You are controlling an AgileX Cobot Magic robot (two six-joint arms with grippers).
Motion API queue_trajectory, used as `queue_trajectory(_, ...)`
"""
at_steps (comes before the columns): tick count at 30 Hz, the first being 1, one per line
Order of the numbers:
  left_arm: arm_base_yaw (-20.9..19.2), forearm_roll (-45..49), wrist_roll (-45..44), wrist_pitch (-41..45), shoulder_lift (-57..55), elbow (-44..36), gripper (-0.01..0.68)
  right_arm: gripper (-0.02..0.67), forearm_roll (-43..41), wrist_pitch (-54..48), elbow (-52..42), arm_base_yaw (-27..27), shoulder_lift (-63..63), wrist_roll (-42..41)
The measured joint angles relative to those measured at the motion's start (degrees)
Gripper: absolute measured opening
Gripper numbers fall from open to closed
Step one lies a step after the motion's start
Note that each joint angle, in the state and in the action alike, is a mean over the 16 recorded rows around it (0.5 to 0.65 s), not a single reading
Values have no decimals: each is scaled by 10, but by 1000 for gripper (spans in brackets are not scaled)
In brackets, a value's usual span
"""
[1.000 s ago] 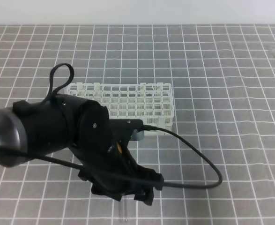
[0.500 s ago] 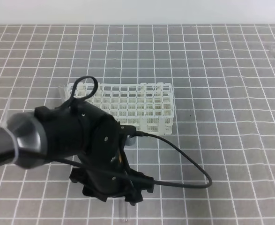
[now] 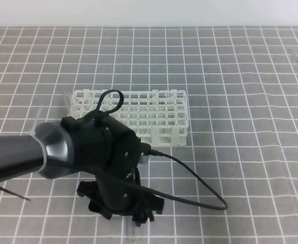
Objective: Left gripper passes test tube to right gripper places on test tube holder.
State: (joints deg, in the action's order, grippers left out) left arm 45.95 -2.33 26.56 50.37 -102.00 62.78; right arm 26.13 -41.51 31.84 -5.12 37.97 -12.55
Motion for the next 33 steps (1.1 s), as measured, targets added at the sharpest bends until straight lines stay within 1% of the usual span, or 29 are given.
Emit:
queue_trajectory(2, 0, 5, -1, 1, -3, 0, 430, -13, 1, 0, 0, 0, 0, -1)
queue_trajectory(16, 0, 22, -15, 22, -17, 2, 278, -13, 2, 0, 0, 0, 0, -2)
queue_trajectory(24, 0, 19, -23, 38, -23, 3, 249, -13, 3, 0, 0, 0, 0, -2)
queue_trajectory(33, 0, 23, -41, 42, -24, 3, 159, -13, 4, 0, 0, 0, 0, -2)
